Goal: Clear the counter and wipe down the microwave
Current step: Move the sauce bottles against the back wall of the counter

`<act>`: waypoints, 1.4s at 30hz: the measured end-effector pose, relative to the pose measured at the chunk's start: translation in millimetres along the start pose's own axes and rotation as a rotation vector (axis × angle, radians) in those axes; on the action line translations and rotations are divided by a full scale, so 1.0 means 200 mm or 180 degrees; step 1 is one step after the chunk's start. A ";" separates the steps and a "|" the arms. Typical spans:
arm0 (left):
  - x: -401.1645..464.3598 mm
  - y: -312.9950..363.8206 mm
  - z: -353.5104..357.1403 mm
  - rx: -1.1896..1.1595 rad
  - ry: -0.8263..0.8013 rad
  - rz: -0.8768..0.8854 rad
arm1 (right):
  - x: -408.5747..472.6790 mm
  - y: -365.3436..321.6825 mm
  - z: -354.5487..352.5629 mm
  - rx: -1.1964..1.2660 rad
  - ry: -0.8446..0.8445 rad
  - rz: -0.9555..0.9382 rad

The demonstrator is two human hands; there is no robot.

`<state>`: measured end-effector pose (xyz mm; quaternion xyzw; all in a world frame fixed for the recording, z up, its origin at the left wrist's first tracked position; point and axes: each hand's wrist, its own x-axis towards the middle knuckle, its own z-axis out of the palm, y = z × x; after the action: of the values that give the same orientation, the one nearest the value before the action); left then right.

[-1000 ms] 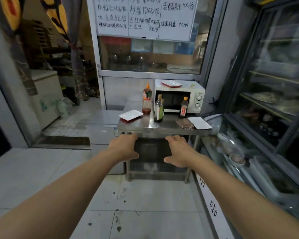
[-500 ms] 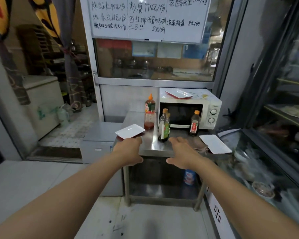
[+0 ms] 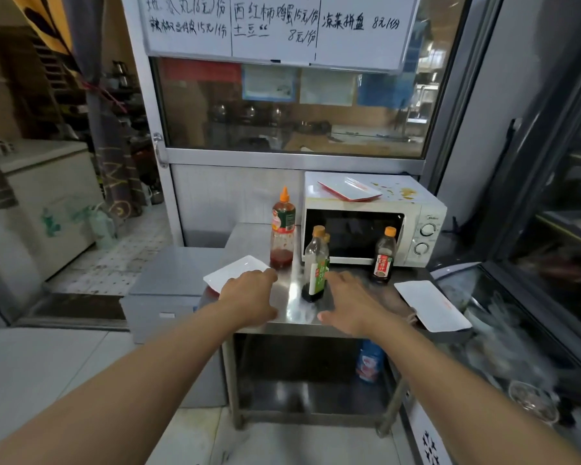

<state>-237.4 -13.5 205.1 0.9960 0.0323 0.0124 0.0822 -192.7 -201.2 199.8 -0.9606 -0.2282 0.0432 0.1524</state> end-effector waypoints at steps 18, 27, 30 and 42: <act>0.86 -0.42 0.13 -0.0152 -0.0182 0.0324 | 0.81 0.16 0.14 0.0428 0.0178 0.0876; 1.15 -0.46 0.27 -0.0267 -0.0319 0.0171 | 1.13 0.34 0.27 0.0780 0.0398 0.0980; 1.23 -0.45 0.30 -0.0191 -0.0352 0.0115 | 1.23 0.38 0.33 0.0969 0.0397 0.0993; 1.42 -0.39 0.45 -0.0332 -0.0599 -0.0025 | 1.40 0.48 0.50 0.1659 0.0746 0.0783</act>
<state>43.4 66.9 109.6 0.9870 0.0277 -0.0799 0.1366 82.1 -129.6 71.5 -0.9081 -0.0724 0.0073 0.4124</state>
